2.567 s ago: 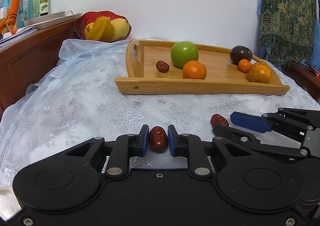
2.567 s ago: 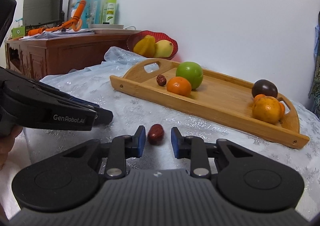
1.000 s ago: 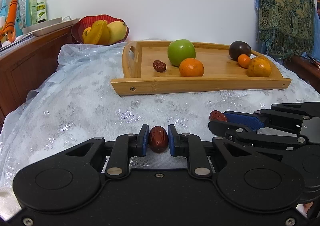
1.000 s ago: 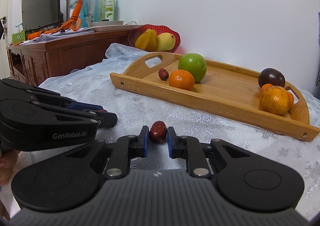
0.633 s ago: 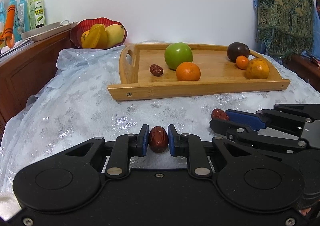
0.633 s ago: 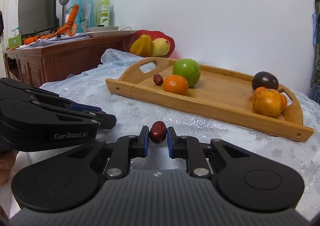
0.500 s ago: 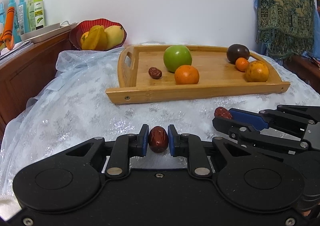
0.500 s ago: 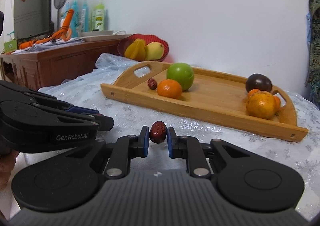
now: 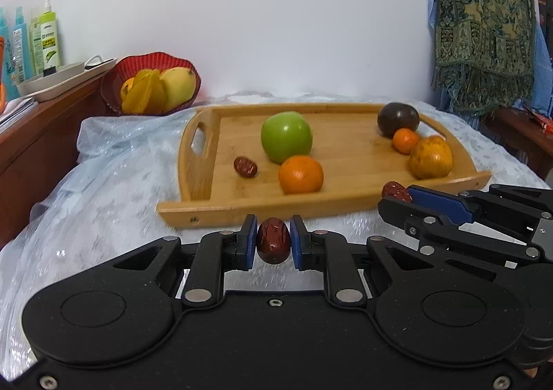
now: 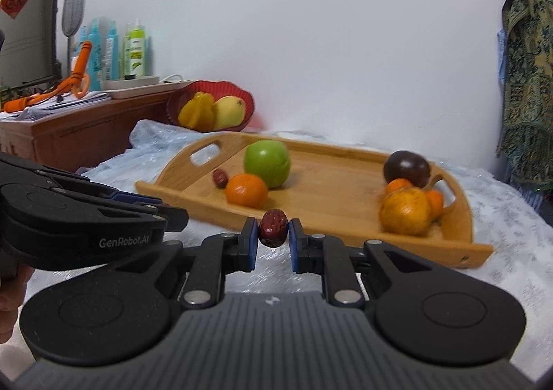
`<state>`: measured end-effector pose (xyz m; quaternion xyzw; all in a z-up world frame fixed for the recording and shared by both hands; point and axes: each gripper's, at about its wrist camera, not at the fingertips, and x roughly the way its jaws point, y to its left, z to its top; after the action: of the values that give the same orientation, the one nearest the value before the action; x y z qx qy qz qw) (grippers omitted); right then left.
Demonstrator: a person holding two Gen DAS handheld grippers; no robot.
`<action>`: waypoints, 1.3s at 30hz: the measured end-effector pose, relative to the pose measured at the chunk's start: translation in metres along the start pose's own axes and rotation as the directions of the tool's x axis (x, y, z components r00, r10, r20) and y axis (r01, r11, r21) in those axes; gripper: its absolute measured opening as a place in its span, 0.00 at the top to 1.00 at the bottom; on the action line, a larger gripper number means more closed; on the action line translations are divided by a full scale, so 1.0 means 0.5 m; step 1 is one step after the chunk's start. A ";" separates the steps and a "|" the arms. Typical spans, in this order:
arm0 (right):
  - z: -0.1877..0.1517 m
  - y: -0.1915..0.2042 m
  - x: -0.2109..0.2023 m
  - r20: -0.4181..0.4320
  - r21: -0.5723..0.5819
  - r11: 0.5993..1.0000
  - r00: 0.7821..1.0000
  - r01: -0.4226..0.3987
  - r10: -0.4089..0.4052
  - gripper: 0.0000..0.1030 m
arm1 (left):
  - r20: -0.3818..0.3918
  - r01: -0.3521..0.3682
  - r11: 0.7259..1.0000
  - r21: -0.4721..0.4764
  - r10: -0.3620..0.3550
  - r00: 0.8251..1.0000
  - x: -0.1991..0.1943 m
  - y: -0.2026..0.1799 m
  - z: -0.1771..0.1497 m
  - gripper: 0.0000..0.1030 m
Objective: Organize fruits
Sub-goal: 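Carry both red dates in the grippers over the wooden tray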
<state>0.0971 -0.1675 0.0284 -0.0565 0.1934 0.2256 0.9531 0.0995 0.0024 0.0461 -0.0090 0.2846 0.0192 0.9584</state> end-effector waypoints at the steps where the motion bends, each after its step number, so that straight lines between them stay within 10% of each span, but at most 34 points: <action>1: 0.004 -0.004 0.001 -0.001 0.005 1.000 1.000 0.008 -0.008 0.78 | 0.003 0.004 1.000 -0.003 -0.004 1.000 0.002 0.000 0.006 0.82; 24: 0.136 -0.158 0.102 0.005 0.133 0.985 0.994 0.109 -0.110 0.78 | 0.059 0.053 0.998 -0.026 -0.051 0.997 0.100 0.038 0.184 0.82; 39: 0.166 -0.227 0.204 -0.109 0.189 0.980 0.993 0.068 -0.048 0.78 | -0.059 0.024 0.992 -0.127 -0.031 0.998 0.275 0.072 0.248 0.82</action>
<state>0.2606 -0.2108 0.0667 0.0186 0.2616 0.1745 0.9491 0.2807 0.0463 0.0745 -0.0739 0.3119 0.0236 0.9470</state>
